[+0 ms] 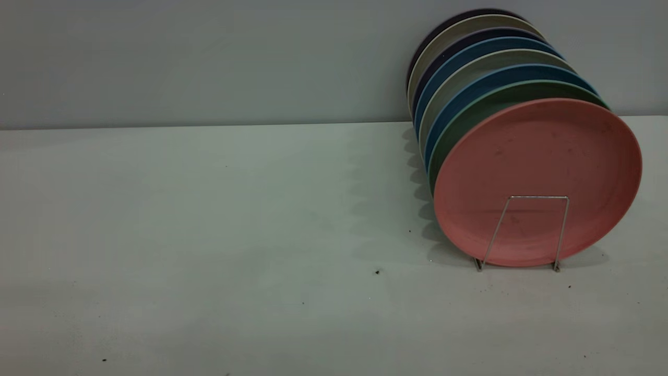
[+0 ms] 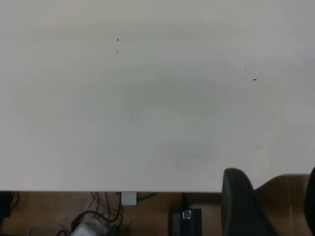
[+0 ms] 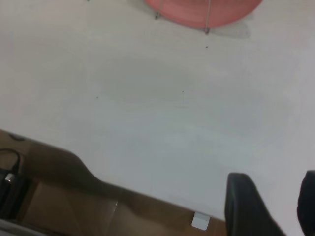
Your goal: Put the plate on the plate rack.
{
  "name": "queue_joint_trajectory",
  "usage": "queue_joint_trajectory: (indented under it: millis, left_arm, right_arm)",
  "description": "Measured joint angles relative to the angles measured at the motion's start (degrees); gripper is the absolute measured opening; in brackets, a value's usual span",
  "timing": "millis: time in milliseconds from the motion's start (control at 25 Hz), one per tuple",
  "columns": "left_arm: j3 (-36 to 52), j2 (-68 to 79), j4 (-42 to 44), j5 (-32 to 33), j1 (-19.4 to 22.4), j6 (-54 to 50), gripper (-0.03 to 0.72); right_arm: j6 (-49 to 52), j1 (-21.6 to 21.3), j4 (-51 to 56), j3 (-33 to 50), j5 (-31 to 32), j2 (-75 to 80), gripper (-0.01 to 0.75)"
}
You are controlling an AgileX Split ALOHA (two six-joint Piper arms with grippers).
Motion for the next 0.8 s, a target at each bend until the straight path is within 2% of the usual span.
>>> queue_joint_trajectory:
  millis: [560, 800]
  left_arm:
    - [0.0, -0.3, 0.0, 0.0, 0.0, 0.0, 0.360]
    - [0.0, -6.7, 0.0, 0.0, 0.0, 0.0, 0.360]
  right_arm:
    - [0.0, 0.0, 0.0, 0.0, 0.0, 0.0, 0.280]
    - [0.0, -1.3, 0.2, 0.0, 0.0, -4.9, 0.280]
